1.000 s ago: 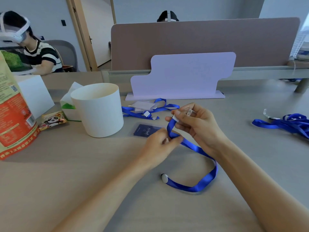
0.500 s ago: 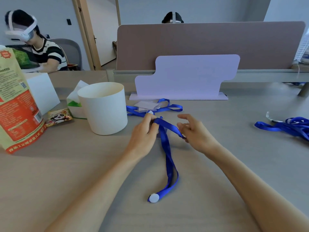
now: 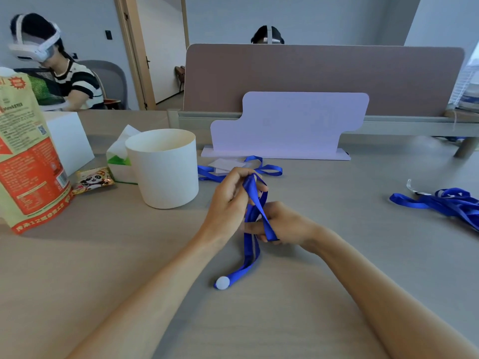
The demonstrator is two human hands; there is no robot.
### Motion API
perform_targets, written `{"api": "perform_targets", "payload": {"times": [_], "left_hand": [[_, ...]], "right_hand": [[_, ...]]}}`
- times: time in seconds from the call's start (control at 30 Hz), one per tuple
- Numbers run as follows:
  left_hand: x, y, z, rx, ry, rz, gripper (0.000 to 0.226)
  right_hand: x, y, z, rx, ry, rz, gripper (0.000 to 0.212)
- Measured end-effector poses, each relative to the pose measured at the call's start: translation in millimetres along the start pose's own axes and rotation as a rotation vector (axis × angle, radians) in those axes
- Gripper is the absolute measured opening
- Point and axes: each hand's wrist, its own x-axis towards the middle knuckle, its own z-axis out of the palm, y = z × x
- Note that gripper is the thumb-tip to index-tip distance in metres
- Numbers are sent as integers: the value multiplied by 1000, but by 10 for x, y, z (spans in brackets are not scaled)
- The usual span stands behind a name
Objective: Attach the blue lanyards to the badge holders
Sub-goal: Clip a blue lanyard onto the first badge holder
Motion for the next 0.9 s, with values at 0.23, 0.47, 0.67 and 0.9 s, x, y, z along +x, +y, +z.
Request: {"api": "perform_targets", "payload": {"times": [0.23,0.47,0.67,0.9], "left_hand": [[123,-53,-244,76,241,-13,40],[201,177,-742,370,225,48,30],[653,687,-1410,662,255,156,44],[1037,654,-1835,924,151,-78,42]], "right_hand": [[10,58,-140,154,-10,65,17],[345,-382,-206,427,221,-43,24],[915,-1429,-208,577,148,-142,26],[1542,-2012,-48,368,199,-127,17]]}}
